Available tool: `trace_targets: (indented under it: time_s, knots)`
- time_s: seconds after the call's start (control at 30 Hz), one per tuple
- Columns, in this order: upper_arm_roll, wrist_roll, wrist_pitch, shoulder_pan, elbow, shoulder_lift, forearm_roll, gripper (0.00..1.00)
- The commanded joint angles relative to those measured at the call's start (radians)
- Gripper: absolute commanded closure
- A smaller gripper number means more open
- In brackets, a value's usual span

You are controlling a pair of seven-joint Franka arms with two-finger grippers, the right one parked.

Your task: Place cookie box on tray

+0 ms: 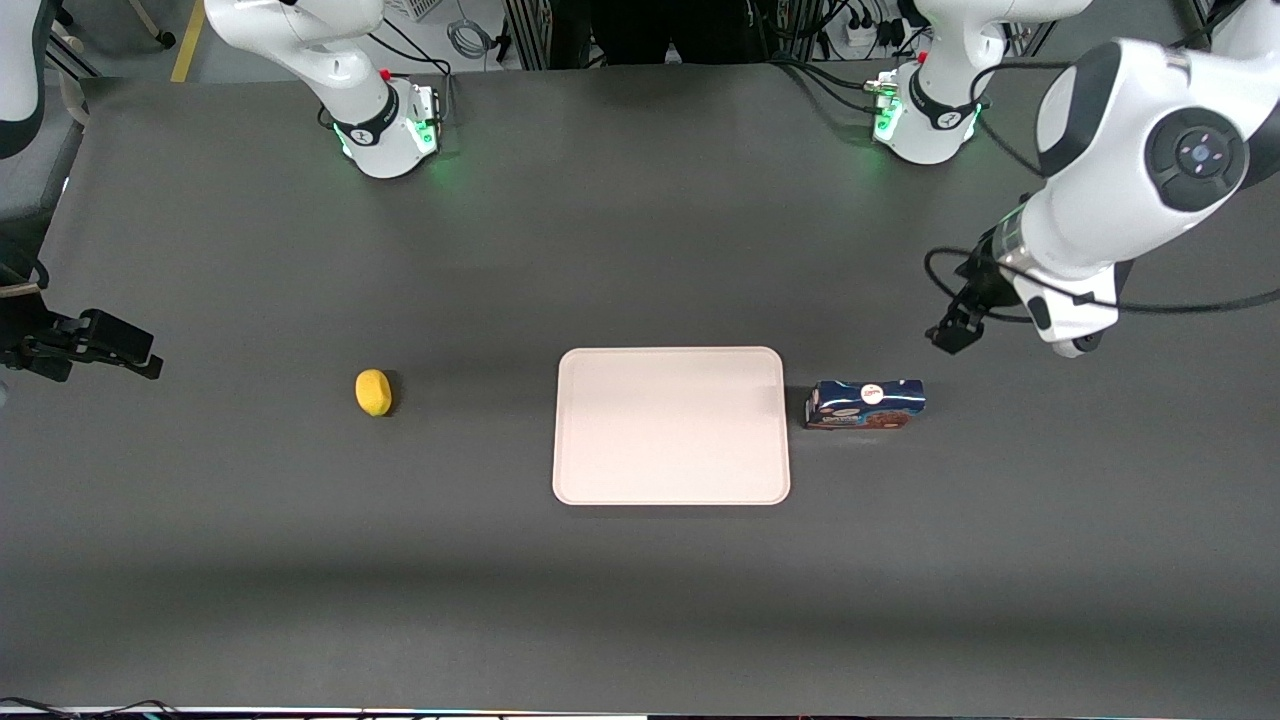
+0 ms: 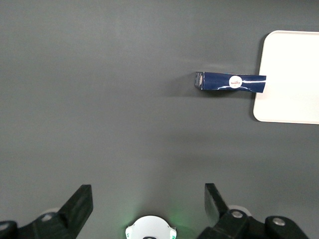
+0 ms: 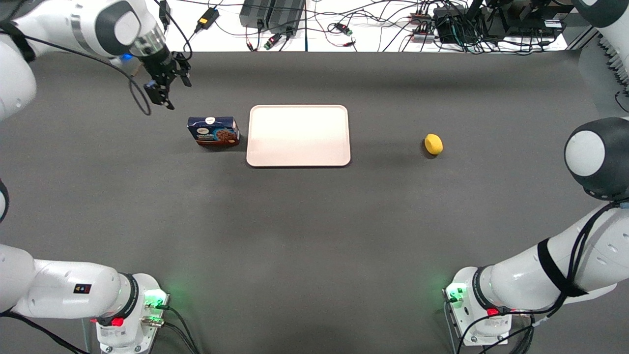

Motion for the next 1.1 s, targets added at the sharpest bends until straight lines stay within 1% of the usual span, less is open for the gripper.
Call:
trace_targets:
  time_s: [0.0,0.2,0.3,0.57,0.67,0.77,1.0,1.07]
  knots:
    - [0.019,0.025,-0.021,-0.005,0.033,0.008,-0.001,0.00]
    - [0.070,0.122,-0.030,-0.005,0.045,0.005,0.002,0.00]
    - [0.074,0.145,-0.042,-0.003,0.047,0.005,0.002,0.00]
    - [0.077,0.122,-0.036,-0.005,0.051,0.007,0.000,0.00]
    - [0.070,0.058,-0.030,-0.006,0.051,0.011,-0.011,0.00]
    - [0.030,-0.043,-0.021,-0.008,0.054,0.030,-0.014,0.00]
    - [-0.088,-0.321,0.056,-0.008,0.065,0.140,-0.014,0.00]
    - [-0.110,-0.404,0.079,-0.009,0.063,0.178,-0.014,0.00]
